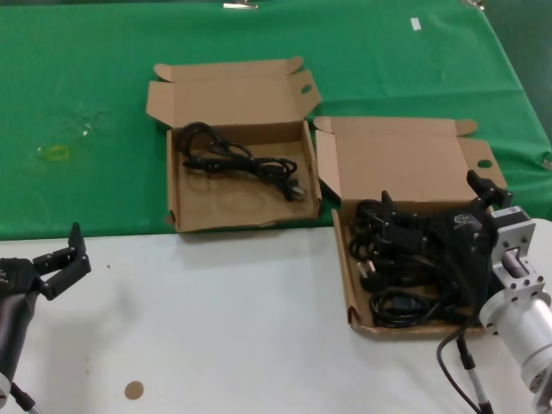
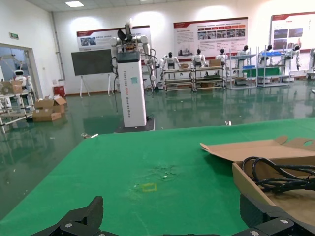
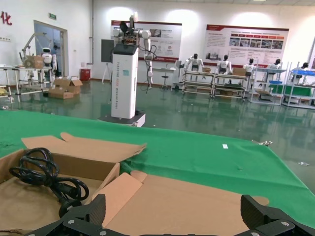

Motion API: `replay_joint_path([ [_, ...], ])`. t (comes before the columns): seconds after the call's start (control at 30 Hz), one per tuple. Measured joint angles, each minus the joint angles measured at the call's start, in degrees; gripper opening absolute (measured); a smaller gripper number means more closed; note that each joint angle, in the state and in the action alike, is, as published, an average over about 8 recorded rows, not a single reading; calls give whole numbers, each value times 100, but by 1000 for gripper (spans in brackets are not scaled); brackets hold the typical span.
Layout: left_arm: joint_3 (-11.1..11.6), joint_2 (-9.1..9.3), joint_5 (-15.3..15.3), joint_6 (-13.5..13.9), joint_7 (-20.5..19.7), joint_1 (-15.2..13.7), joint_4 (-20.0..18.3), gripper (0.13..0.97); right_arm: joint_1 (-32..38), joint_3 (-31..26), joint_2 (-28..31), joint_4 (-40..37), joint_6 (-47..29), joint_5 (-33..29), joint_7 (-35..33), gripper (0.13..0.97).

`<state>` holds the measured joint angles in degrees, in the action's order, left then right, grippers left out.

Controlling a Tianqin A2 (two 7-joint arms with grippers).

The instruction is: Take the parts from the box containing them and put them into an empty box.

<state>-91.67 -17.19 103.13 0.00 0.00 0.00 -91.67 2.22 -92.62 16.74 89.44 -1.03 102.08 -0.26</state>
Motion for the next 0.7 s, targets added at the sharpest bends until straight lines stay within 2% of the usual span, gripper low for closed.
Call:
replay_joint_path([
  [0.7, 0, 0, 0, 0, 0, 0, 0, 966, 0, 0, 0, 0, 0, 0, 0, 966],
])
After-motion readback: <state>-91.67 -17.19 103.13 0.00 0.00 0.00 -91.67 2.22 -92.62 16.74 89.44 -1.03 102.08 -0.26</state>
